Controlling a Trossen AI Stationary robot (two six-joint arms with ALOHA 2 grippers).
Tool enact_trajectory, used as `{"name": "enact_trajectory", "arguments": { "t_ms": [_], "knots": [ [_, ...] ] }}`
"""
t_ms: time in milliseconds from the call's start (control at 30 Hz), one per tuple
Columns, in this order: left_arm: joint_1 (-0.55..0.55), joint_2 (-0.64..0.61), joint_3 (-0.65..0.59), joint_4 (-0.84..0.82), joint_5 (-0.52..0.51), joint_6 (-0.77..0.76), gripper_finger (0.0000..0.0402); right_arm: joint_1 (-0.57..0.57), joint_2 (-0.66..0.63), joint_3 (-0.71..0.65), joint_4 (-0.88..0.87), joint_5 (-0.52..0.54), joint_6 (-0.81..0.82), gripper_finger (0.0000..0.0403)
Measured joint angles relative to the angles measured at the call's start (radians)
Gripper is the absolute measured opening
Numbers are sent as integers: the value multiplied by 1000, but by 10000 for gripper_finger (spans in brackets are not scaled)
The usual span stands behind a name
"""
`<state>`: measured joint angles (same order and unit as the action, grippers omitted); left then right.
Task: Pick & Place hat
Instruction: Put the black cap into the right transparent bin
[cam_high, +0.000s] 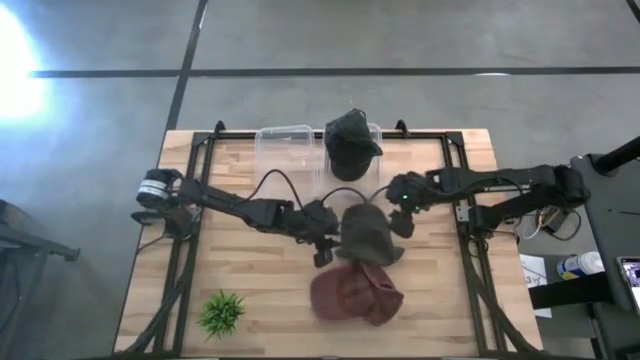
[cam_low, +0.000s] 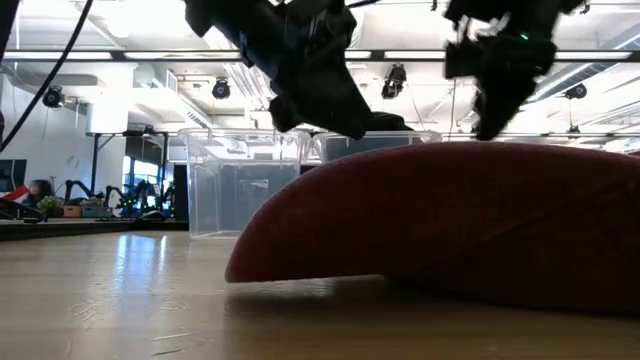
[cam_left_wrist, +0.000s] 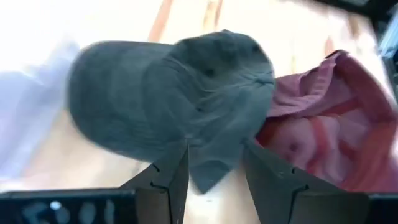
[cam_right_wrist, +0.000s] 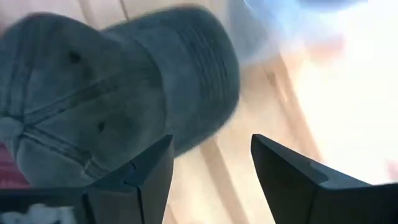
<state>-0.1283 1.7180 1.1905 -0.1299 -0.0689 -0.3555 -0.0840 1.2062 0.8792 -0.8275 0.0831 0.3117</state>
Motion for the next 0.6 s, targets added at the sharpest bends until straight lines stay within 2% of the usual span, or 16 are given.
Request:
{"name": "enact_trajectory", "arguments": {
  "t_ms": [167,300,467,600],
  "knots": [
    [-21,0,-14,125,7,-21,145,-77,-157,-169,66,-69,163,214],
    [-10,25,-5,225,6,-58,145,-127,-233,-297,177,-121,303,214],
    [-10,140,53,260,54,-70,145,-136,-232,-416,357,-202,431,214],
    [-11,236,120,261,85,-108,145,-135,-223,-456,365,-177,447,214]
  ]
}}
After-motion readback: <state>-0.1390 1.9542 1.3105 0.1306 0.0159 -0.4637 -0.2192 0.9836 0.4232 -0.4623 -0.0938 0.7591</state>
